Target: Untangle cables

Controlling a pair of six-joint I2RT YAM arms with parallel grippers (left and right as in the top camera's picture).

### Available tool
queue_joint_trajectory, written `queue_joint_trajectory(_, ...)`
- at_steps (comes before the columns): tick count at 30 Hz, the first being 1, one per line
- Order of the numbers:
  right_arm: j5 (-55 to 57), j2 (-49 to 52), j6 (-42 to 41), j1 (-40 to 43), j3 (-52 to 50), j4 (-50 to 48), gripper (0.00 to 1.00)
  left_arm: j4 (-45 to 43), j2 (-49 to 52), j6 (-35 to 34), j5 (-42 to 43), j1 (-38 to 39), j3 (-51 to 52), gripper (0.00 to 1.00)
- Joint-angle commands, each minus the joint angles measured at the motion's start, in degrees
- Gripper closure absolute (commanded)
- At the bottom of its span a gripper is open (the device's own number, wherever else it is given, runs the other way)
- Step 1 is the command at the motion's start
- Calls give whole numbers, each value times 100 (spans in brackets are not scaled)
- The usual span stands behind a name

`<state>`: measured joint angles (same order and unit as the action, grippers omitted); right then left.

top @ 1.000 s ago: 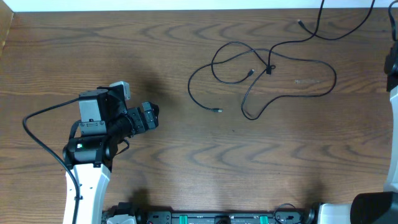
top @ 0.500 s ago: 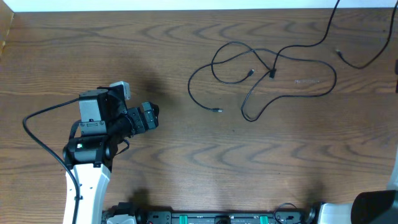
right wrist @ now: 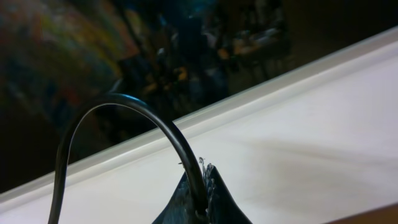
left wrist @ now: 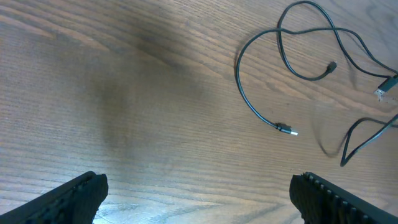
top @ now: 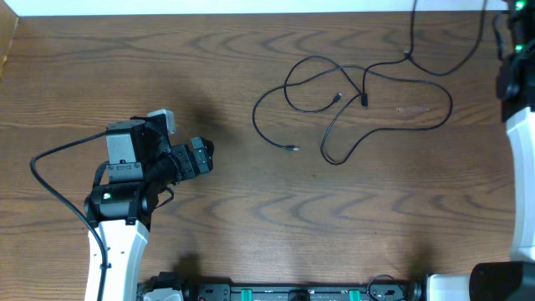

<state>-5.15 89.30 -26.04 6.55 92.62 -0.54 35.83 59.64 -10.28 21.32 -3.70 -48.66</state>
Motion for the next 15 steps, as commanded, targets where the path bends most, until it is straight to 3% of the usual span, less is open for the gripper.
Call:
queue_joint_trajectory(1,28,-2,83,-354,46,-90,99,15,17,52,61,-24,-52,2)
queue_joint_trajectory(15,35,24,114,-1631,46,-623,99,15,17,52,61,-24,-52,2)
